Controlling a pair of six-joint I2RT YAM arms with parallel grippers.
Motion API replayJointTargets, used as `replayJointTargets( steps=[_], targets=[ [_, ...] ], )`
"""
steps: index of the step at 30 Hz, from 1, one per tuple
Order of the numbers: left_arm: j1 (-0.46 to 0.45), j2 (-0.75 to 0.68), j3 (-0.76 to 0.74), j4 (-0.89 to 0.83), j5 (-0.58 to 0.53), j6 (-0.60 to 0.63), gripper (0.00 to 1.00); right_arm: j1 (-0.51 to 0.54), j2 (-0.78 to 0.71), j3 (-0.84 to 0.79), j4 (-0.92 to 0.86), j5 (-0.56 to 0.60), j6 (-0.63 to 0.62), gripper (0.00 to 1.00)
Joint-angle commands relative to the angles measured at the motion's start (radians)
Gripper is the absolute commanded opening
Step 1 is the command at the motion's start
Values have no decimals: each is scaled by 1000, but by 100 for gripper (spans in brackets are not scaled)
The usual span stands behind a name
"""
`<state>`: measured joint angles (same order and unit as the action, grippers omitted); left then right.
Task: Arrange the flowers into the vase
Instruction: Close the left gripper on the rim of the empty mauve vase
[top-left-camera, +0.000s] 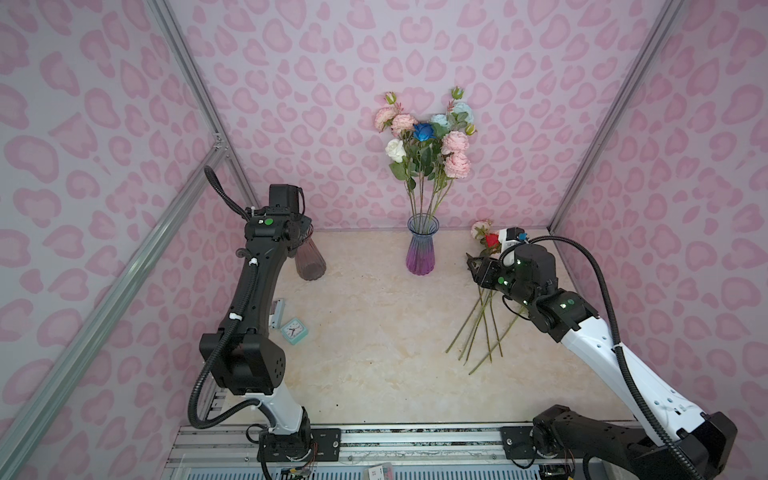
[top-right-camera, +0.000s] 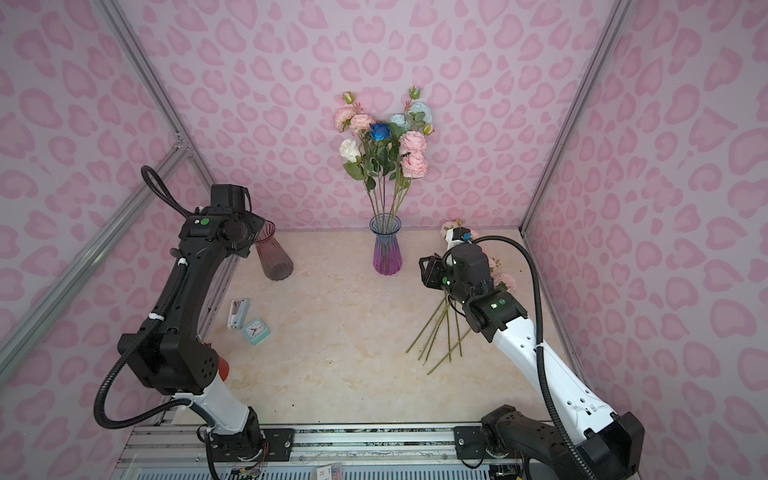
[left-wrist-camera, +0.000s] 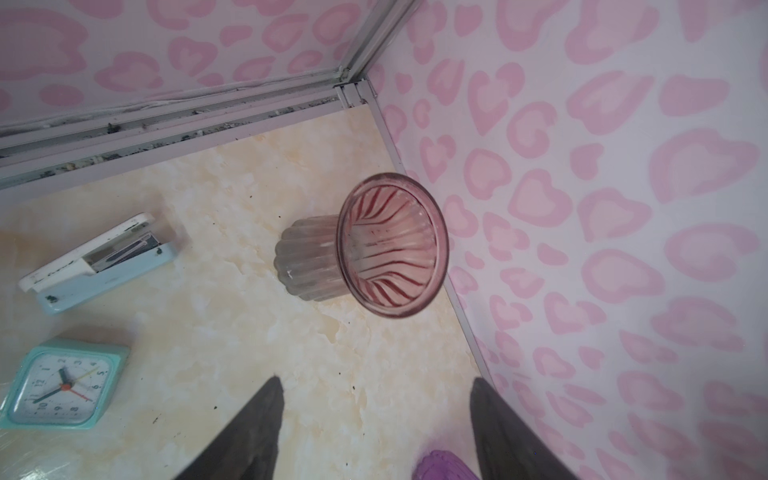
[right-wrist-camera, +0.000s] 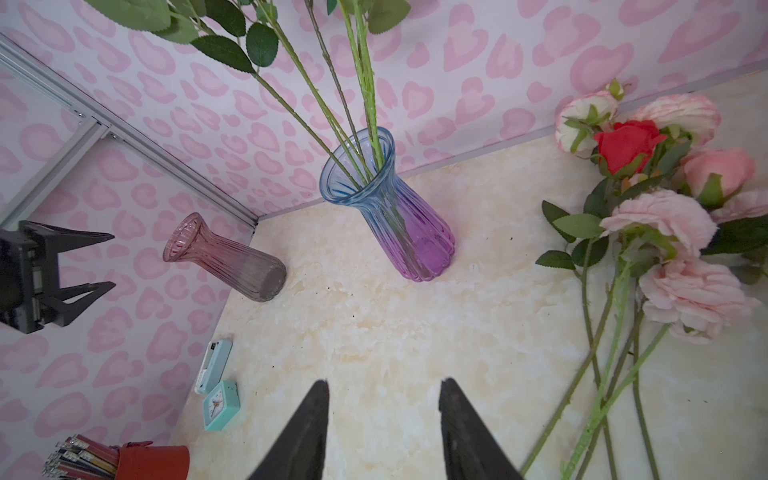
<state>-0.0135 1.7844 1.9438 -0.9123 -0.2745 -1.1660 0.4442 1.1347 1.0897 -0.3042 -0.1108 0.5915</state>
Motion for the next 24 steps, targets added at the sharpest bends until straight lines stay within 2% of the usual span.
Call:
replayJointTargets(
  steps=[1, 15, 24],
  targets=[
    [22, 73, 77, -133, -13, -78, 71, 0, -7, -21, 36, -17, -4, 46],
    [58, 252, 178, -151, 22, -127, 70, -19, -38, -58, 29, -1, -21, 47],
    [63, 304, 178, -107, 24, -121, 68, -18, -45, -75, 30, 69, -35, 47]
  ],
)
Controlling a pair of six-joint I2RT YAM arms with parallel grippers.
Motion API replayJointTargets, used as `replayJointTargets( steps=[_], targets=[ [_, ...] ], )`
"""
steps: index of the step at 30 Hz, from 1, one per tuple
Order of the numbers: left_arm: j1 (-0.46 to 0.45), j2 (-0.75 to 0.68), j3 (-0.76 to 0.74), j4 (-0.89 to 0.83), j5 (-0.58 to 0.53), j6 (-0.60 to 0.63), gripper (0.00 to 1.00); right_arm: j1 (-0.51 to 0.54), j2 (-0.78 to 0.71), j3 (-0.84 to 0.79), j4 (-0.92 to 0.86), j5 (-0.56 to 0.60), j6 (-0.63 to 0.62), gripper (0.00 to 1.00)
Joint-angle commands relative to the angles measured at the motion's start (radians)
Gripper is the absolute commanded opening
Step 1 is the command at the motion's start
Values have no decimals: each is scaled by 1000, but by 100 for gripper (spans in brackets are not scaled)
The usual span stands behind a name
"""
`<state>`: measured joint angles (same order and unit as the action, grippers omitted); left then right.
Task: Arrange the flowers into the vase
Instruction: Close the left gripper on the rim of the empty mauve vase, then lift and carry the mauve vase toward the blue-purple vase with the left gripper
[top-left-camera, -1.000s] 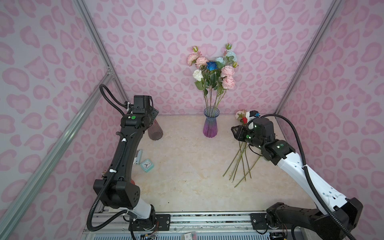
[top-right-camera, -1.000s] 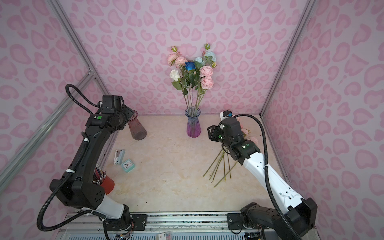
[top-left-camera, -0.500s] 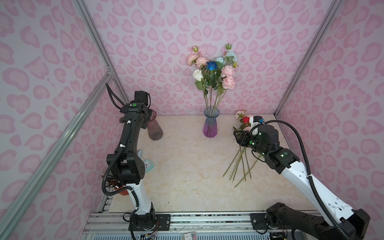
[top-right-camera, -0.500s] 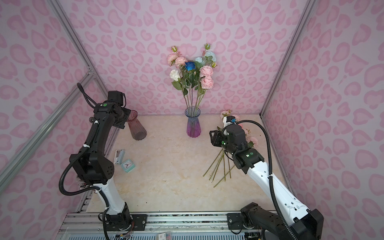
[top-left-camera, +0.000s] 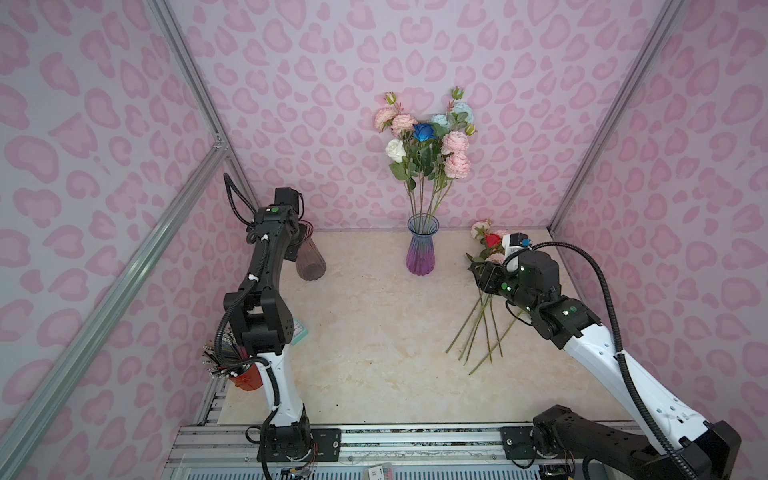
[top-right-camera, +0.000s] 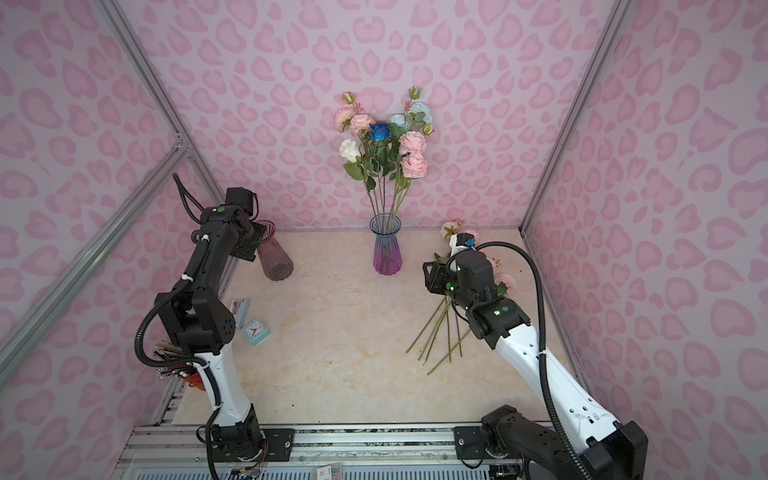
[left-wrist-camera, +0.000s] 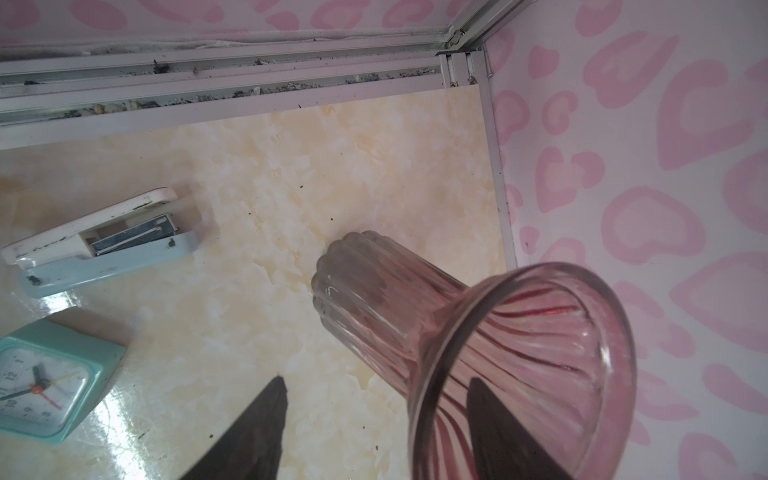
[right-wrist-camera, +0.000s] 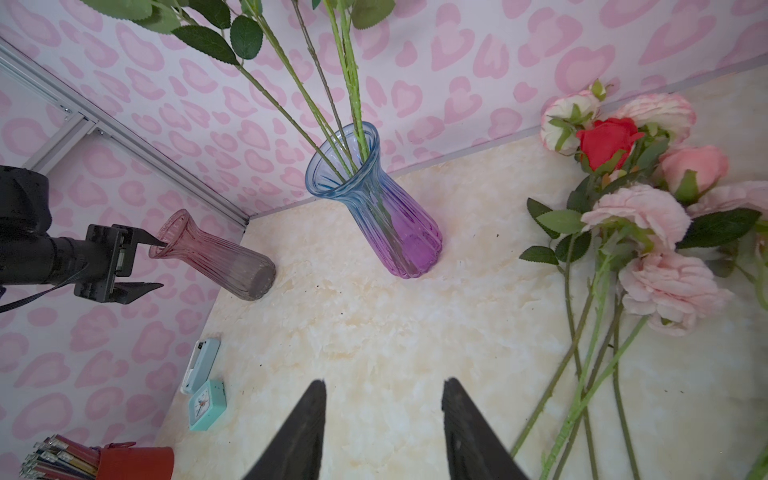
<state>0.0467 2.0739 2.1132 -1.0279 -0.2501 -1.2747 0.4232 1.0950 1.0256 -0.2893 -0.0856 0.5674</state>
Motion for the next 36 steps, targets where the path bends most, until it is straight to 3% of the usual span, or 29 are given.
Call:
replayJointTargets(
  steps=[1, 11, 16, 19, 24, 30, 36],
  targets=[
    [5, 18, 6, 11, 0, -11, 67, 3, -10, -16, 19, 51, -11, 47],
    [23, 31, -26, 36, 31, 10, 50, 2, -17, -26, 32, 64, -8, 46],
    [33, 25, -49, 55, 59, 27, 37, 2, -20, -26, 36, 61, -2, 46],
    [36, 20, -53, 60, 76, 42, 24, 3, -24, -23, 35, 59, -1, 46],
    [38, 11, -50, 78, 115, 120, 13, 3, -36, -22, 36, 55, 5, 45],
    [39, -36, -122, 116, 170, 214, 8, 8, -50, -22, 33, 59, 13, 45],
    [34, -165, -312, 275, 290, 324, 3, 23, -57, -12, 14, 75, 8, 44]
  ],
)
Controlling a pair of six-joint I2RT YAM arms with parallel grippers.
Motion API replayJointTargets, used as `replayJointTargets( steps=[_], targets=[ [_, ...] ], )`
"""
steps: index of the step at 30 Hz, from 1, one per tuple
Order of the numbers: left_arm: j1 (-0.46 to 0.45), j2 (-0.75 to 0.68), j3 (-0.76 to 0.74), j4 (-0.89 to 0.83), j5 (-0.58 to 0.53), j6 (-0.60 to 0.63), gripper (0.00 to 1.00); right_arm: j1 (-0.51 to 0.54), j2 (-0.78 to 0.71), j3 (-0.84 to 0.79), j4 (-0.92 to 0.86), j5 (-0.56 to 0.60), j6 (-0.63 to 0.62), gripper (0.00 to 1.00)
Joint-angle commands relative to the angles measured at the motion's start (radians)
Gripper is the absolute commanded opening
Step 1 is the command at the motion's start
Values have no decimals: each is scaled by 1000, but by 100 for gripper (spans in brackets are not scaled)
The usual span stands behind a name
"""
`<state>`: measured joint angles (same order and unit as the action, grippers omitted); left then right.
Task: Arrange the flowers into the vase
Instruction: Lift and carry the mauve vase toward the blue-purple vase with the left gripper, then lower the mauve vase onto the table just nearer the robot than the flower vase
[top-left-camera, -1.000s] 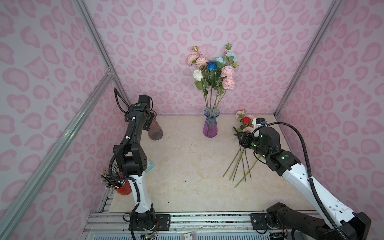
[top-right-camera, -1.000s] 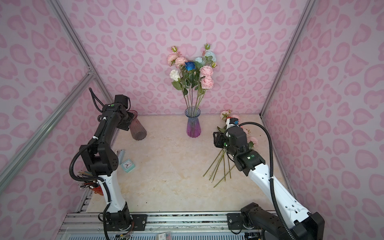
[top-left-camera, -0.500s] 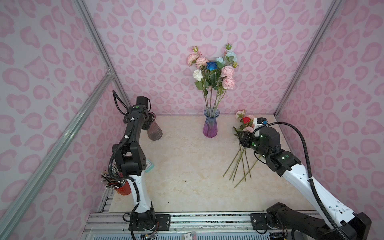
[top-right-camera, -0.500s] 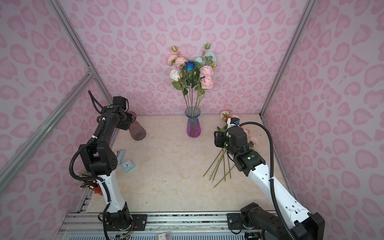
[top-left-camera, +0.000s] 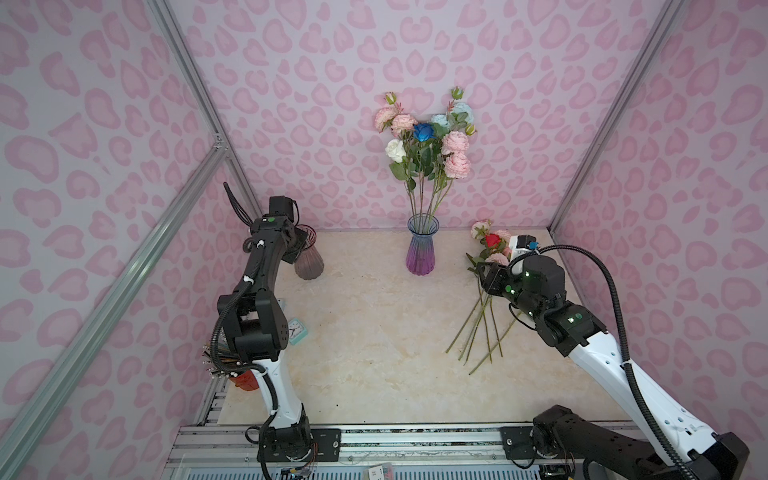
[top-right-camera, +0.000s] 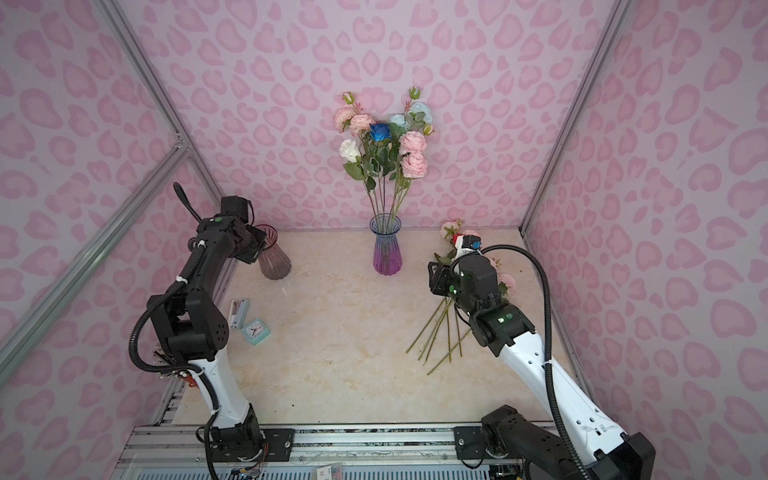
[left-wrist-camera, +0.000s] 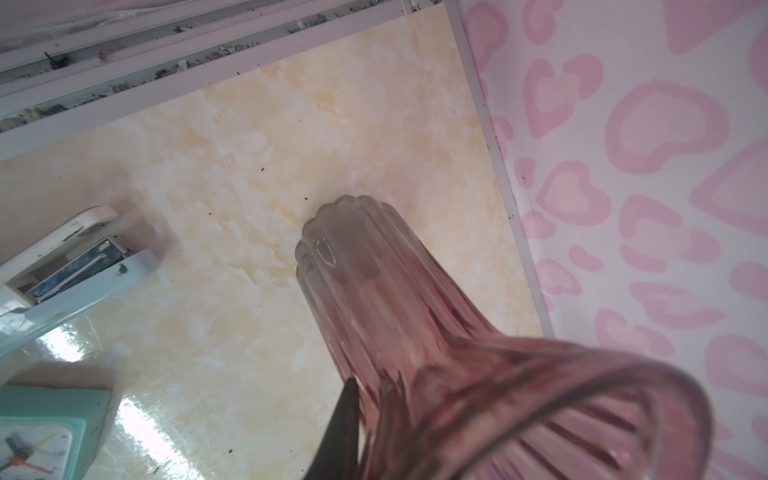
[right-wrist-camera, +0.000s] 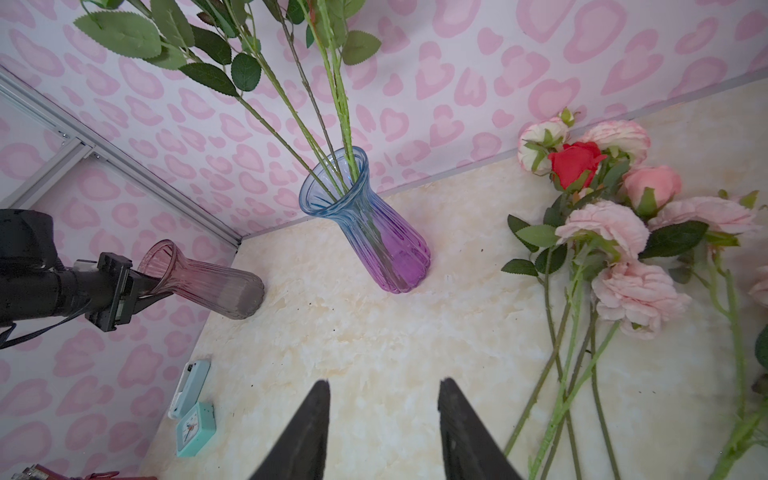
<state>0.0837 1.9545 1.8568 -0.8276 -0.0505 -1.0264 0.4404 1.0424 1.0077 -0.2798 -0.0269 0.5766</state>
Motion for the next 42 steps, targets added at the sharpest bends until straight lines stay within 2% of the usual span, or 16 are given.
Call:
replayJointTargets(
  steps=[1, 6, 11, 14, 19, 22, 26, 30, 35, 38, 42],
  targets=[
    [-5, -74, -85, 102, 106, 93, 3, 9, -7, 7, -1, 20, -1, 44],
    [-43, -154, -112, 104, 128, 189, 3, 24, -23, 16, -27, 47, -7, 43],
    [-120, -216, -113, 77, 149, 277, 3, 37, -34, 31, -59, 78, -12, 43],
    [-202, -253, -130, 39, 170, 334, 3, 38, -45, 46, -99, 103, -28, 43],
    [-378, -401, -223, -13, 80, 422, 3, 38, -66, 84, -192, 161, -68, 43],
    [-457, -446, -241, -48, 129, 460, 3, 35, -77, 88, -209, 190, -82, 43],
    [-581, -382, -201, -122, 184, 498, 3, 25, -65, 99, -212, 190, -88, 43],
    [-669, -255, -56, -242, 140, 545, 3, 24, -58, 126, -238, 176, -93, 43],
    [-702, -141, 72, -291, 195, 570, 3, 26, -81, 120, -256, 187, -93, 43],
    [-718, -41, 183, -371, 185, 605, 3, 25, -87, 114, -251, 181, -86, 43],
    [-721, 19, 238, -393, 210, 612, 3, 25, -81, 121, -244, 173, -86, 43]
  ],
)
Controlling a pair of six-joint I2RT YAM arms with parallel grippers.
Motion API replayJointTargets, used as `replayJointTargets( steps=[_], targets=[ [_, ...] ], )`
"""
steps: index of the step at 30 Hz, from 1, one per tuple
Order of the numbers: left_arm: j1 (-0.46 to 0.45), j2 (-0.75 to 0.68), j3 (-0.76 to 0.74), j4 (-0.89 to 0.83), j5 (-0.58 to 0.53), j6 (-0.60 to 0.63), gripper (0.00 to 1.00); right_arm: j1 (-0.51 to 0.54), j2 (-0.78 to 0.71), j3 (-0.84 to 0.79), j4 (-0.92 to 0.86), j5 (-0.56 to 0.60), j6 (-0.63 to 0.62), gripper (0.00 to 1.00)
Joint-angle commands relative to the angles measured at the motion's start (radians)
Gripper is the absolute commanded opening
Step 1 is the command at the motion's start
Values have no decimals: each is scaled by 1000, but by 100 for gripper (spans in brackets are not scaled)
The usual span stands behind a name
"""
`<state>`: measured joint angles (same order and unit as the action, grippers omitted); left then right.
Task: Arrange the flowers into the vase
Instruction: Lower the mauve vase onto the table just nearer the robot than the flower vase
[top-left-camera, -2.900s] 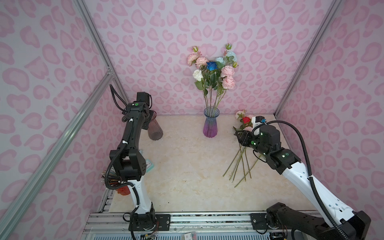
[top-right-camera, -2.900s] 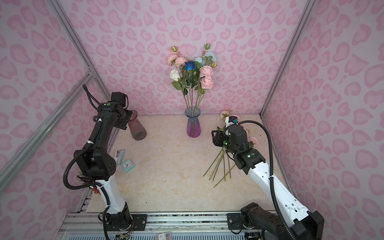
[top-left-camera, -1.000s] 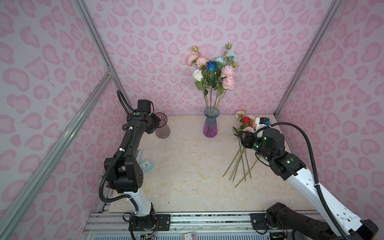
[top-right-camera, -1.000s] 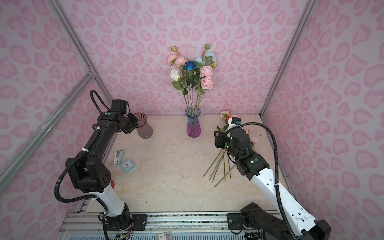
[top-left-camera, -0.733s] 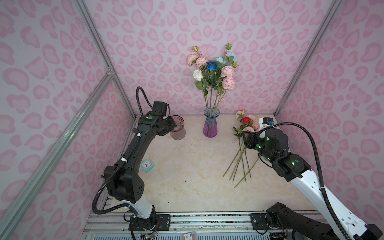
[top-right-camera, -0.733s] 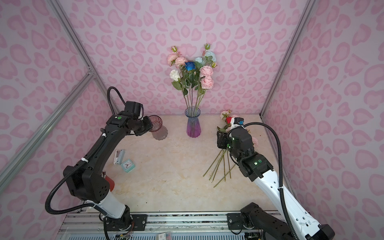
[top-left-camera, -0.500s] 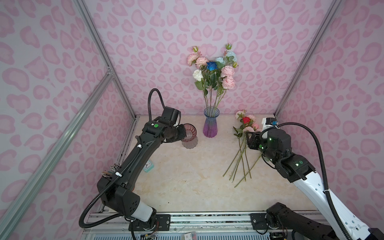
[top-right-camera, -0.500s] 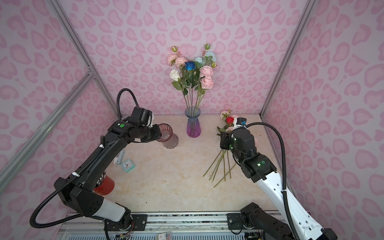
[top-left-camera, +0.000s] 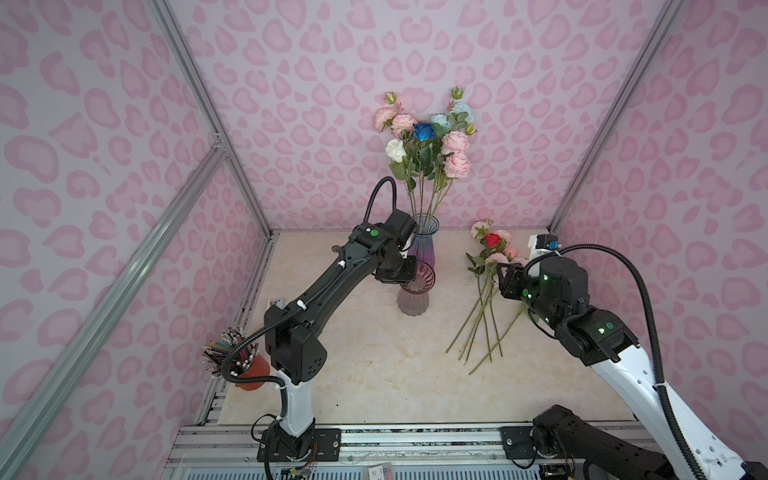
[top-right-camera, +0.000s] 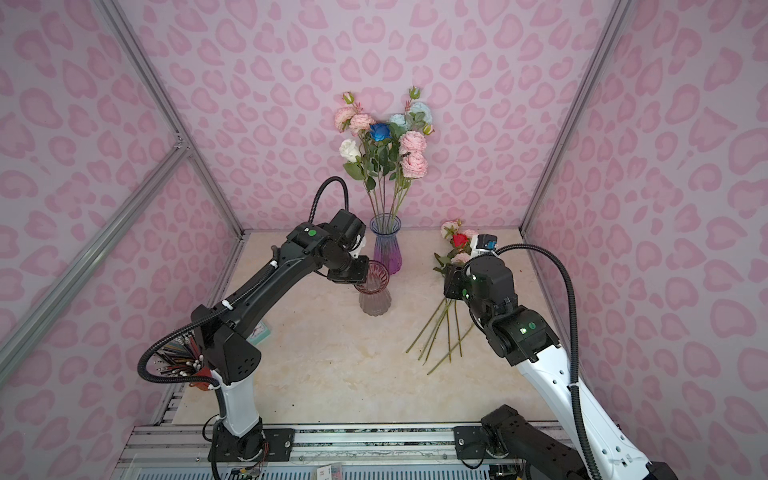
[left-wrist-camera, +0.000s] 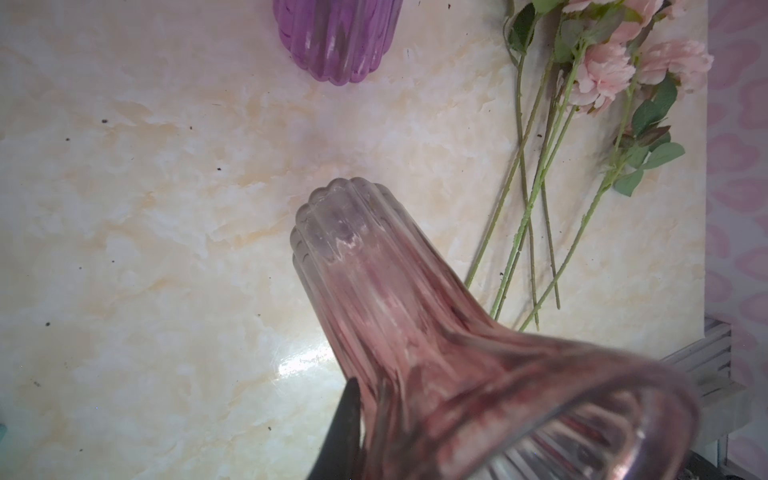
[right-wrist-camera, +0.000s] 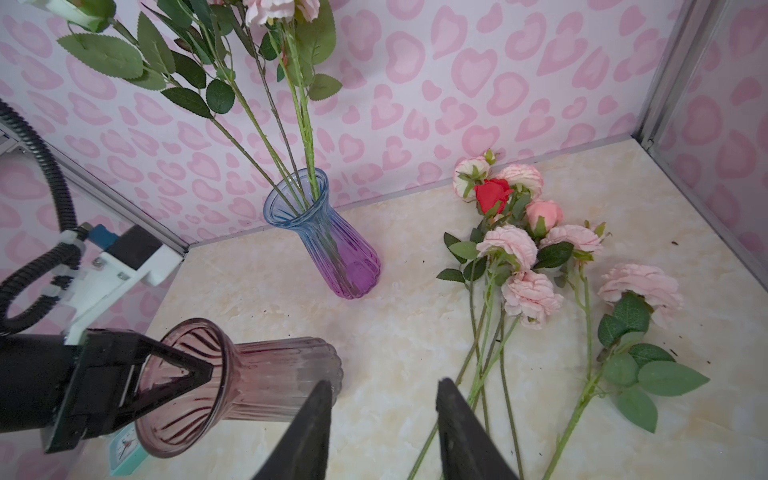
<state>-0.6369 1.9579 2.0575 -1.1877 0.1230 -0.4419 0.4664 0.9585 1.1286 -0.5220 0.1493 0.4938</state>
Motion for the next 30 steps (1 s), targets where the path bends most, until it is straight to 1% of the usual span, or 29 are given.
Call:
replayJointTargets(
  steps=[1, 12, 15, 19, 25, 28, 30],
  targets=[
    [-1, 27, 49, -37, 47, 33, 3, -1, 5, 0, -1, -1, -5, 43],
    [-2, 103, 116, -88, 122, 55, 3, -2, 23, -9, 20, -10, 0, 43],
    [-3, 110, 115, -96, 148, 60, 5, -3, 11, -26, 29, -4, 1, 44],
    [-2, 134, 141, -110, 153, 66, 8, -9, 13, -30, 36, -8, 3, 44],
    [-2, 150, 151, -107, 165, 68, 14, -14, 11, -41, 40, -14, 5, 44],
    [-1, 155, 160, -117, 151, 72, 22, -17, 7, -42, 37, -17, 5, 44],
    [-1, 154, 166, -123, 134, 69, 24, -18, 1, -44, 39, -16, 4, 44]
  ],
)
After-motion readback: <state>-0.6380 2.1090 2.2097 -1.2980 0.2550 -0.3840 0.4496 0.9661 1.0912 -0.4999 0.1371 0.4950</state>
